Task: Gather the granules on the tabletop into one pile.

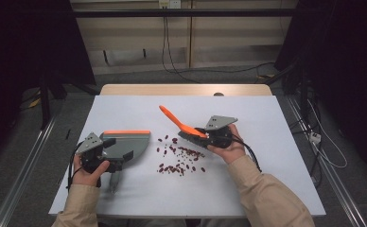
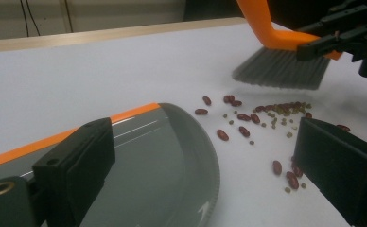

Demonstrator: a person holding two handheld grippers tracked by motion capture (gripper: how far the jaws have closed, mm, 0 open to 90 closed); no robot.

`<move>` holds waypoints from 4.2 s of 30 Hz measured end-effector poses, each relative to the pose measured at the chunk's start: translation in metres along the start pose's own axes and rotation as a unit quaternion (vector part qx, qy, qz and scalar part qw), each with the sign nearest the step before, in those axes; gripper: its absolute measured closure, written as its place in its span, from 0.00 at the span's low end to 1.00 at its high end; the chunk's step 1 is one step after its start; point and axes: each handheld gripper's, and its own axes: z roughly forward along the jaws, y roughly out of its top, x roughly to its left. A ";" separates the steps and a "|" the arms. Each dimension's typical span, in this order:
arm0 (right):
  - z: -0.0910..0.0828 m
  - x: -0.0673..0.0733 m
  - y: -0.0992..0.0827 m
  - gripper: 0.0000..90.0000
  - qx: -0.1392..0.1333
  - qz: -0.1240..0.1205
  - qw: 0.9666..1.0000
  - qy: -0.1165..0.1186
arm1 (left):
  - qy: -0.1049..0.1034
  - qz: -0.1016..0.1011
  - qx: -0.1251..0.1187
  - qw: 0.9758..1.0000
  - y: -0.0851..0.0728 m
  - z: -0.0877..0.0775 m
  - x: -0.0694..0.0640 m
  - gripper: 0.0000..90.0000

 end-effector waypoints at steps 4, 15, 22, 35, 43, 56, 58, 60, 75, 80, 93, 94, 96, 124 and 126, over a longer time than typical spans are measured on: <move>0.010 -0.010 0.003 0.79 -0.004 -0.003 1.000 -0.005 | 0.000 -0.002 -0.001 1.000 0.000 0.000 0.000 0.07; 0.058 -0.036 0.025 0.79 -0.003 -0.053 0.998 0.021 | -0.003 -0.009 0.000 1.000 0.000 0.001 0.002 0.07; 0.095 -0.037 0.034 0.79 -0.009 -0.094 0.993 0.071 | 0.001 -0.016 0.000 1.000 -0.001 -0.001 0.005 0.07; 0.089 -0.010 0.032 0.78 0.011 -0.119 0.984 0.132 | -0.001 -0.015 0.003 1.000 -0.002 0.000 0.006 0.07; 0.072 0.001 0.026 0.78 0.016 -0.120 0.978 0.168 | 0.001 -0.014 0.005 1.000 -0.003 0.001 0.006 0.07; 0.051 0.021 0.019 0.77 0.025 -0.134 0.972 0.191 | 0.002 -0.012 0.005 1.000 -0.003 0.001 0.006 0.07; 0.048 0.023 0.018 0.77 0.025 -0.135 0.972 0.190 | 0.001 -0.013 0.005 1.000 -0.003 0.001 0.006 0.07; 0.046 0.025 0.017 0.77 0.024 -0.135 0.972 0.191 | 0.001 -0.012 0.006 1.000 -0.003 0.001 0.006 0.07; 0.046 0.008 0.020 0.79 -0.014 -0.073 0.988 0.136 | 0.000 -0.011 0.005 1.000 -0.002 0.002 0.005 0.07; 0.037 0.008 0.026 0.79 -0.020 0.001 0.994 0.103 | 0.001 -0.011 0.005 1.000 -0.002 0.001 0.006 0.07; 0.024 0.051 0.033 0.79 -0.059 0.163 0.984 0.044 | 0.003 -0.007 0.003 1.000 -0.002 0.001 0.004 0.07; 0.025 0.055 0.033 0.79 -0.061 0.166 0.983 0.044 | 0.003 -0.006 0.003 1.000 -0.002 0.000 0.004 0.07; 0.028 0.061 0.033 0.79 -0.055 0.169 0.983 0.044 | 0.004 -0.005 0.002 1.000 -0.002 0.000 0.004 0.07; 0.044 0.112 0.019 0.79 -0.012 0.221 0.973 0.068 | 0.010 0.002 0.001 1.000 -0.001 -0.004 0.003 0.07; 0.044 0.106 0.017 0.79 -0.008 0.234 0.970 0.064 | 0.010 0.001 0.001 1.000 -0.001 -0.004 0.004 0.07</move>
